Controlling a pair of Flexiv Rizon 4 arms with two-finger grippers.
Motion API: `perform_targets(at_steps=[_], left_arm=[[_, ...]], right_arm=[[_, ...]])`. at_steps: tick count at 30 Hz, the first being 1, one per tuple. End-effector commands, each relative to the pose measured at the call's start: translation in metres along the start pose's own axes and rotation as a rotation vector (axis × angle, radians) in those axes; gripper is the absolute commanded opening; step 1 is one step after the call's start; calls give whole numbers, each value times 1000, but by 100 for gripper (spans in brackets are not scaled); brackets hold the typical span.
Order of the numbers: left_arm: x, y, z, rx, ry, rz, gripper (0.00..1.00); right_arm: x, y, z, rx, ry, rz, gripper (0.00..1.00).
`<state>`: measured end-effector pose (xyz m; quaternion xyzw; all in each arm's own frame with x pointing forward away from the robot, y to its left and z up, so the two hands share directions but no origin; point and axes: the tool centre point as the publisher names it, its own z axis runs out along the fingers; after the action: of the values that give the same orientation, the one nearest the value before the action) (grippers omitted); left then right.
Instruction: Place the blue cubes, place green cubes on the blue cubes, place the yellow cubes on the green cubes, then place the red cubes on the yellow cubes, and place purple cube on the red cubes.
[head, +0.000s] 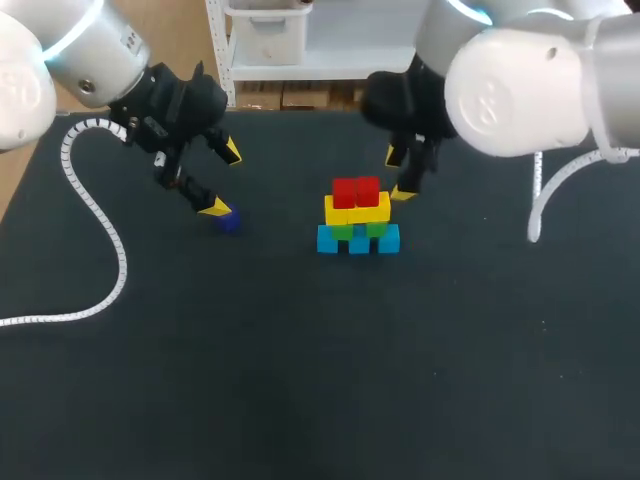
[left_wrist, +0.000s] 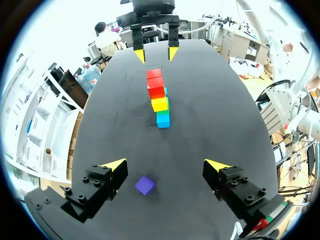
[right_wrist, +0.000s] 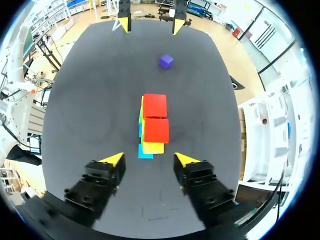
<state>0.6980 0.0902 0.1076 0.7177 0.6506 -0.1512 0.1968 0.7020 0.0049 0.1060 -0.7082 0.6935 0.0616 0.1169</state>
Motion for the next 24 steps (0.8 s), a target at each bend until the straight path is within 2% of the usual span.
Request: perform_targets(at_steps=[1, 11, 24], left_arm=[[1, 1, 0, 1, -2, 3, 100], [1, 1, 0, 1, -2, 3, 100], [1, 1, 0, 1, -2, 3, 100]], right_arm=[[5, 2, 4, 13, -2, 3, 0], [5, -6, 21, 18, -16, 6, 0], [-2, -10, 25, 12, -33, 0, 0]])
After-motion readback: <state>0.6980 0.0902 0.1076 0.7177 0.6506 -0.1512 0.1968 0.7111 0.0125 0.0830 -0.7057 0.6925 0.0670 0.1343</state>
